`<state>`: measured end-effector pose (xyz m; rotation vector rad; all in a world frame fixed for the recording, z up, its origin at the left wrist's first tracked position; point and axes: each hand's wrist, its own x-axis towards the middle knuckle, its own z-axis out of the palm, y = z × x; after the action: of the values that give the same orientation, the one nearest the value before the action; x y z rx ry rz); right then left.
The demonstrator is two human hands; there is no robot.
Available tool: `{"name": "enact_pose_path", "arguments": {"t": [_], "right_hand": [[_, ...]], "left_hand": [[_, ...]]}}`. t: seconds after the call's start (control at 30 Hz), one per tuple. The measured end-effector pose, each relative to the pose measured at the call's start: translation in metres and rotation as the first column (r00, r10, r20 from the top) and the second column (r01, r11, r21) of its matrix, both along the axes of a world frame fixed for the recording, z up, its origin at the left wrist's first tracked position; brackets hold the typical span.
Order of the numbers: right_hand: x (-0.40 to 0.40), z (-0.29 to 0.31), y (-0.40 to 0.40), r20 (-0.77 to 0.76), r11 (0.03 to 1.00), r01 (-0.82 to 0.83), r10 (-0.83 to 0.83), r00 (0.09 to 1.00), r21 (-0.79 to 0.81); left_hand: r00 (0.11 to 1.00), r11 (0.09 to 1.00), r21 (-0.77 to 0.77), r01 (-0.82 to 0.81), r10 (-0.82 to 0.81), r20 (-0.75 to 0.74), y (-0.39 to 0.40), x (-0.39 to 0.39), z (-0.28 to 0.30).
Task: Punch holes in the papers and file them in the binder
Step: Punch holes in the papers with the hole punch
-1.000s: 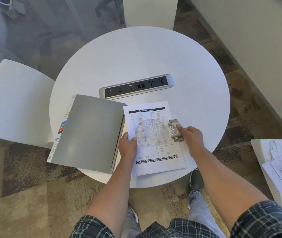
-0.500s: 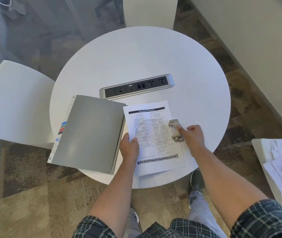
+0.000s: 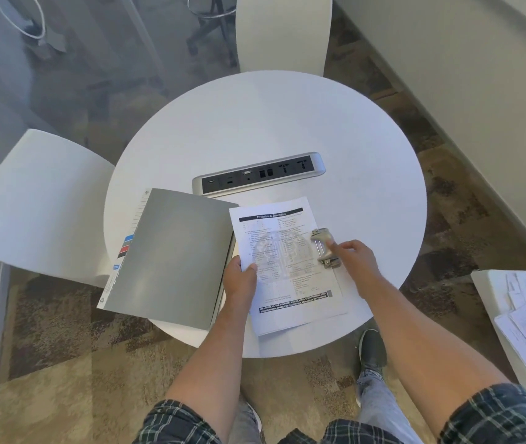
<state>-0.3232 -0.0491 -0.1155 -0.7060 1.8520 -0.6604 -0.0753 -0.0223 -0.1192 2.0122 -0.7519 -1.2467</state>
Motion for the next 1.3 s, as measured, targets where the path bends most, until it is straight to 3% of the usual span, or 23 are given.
{"name": "enact_pose_path", "arguments": {"t": [0.13,0.33,0.43,0.93,1.2,1.3], "right_hand": [[-0.008,0.0,0.01,-0.114,0.997,-0.063,0.057,0.992,-0.049],[-0.01,0.004,-0.001,-0.312,0.983,-0.162,0.18,0.933,0.082],[-0.012,0.001,-0.003,-0.218,0.995,-0.089,0.095,0.971,0.039],[-0.05,-0.001,-0.004,-0.197,0.982,0.191,-0.186,0.962,0.006],[-0.05,0.004,-0.002,-0.338,0.962,0.274,-0.257,0.905,0.002],[-0.037,0.007,0.001,-0.386,0.934,0.338,-0.357,0.851,-0.12]], "left_hand": [[1.0,1.0,-0.026,0.001,-0.002,-0.019,0.001,0.005,0.011],[0.999,0.999,-0.037,0.039,-0.039,-0.001,0.004,0.006,0.02],[0.999,0.999,-0.018,0.034,-0.034,0.006,0.006,0.005,0.019],[0.993,0.997,0.022,0.081,-0.082,0.089,-0.014,-0.036,0.01],[0.938,0.973,0.057,0.225,-0.232,0.257,-0.028,-0.043,0.018],[0.888,0.958,0.041,0.282,-0.277,0.368,-0.025,-0.023,0.019]]}}
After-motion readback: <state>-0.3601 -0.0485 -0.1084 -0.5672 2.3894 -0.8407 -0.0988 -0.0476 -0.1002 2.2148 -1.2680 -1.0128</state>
